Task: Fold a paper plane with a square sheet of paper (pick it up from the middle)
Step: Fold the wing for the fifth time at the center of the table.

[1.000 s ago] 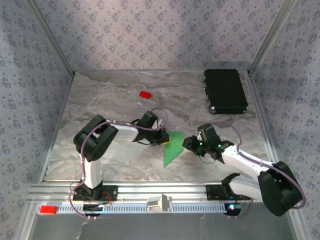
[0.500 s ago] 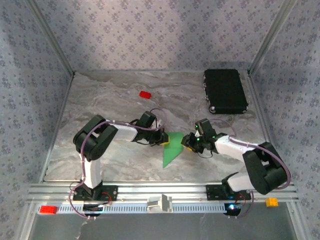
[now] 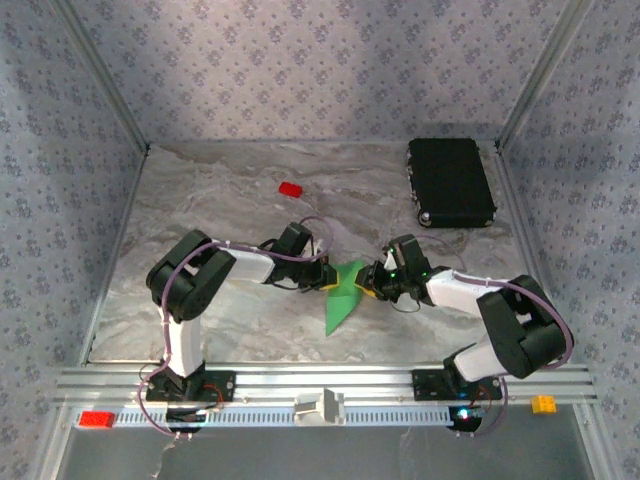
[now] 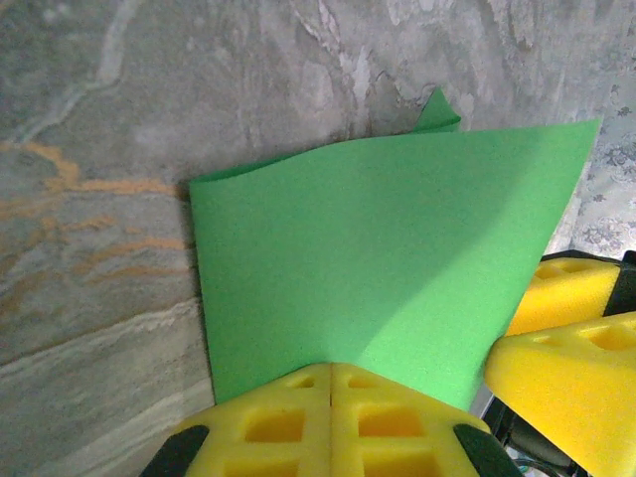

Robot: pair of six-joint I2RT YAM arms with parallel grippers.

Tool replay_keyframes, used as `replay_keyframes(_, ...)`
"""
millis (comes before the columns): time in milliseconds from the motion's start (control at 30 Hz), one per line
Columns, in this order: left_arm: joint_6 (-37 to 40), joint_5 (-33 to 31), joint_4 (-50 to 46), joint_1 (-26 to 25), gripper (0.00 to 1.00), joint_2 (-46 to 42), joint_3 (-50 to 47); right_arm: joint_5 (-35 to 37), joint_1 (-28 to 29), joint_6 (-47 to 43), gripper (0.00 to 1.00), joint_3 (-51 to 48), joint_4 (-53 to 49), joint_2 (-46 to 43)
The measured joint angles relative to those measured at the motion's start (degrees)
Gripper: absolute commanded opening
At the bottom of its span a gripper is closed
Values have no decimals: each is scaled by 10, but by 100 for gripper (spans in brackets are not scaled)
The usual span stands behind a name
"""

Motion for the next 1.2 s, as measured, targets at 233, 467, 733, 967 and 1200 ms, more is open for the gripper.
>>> replay_keyframes(233,-4,0,3,0,5,0,-1,-32,-16,1,37,-28,45,-5)
replay_keyframes(467,-4,2,3,0,5,0,-1,-79,-32,-14,40,-26,86,0)
replay_keyframes(733,-4,2,6,1,5,0,-3,-120,-43,-22,40,-14,122,37)
replay_keyframes(967,-4,2,9,1,5,0,-4,-123,-47,-35,36,-2,106,45)
replay_keyframes(1200,-4,2,9,1,5,0,-4,-119,-52,-57,35,2,69,46)
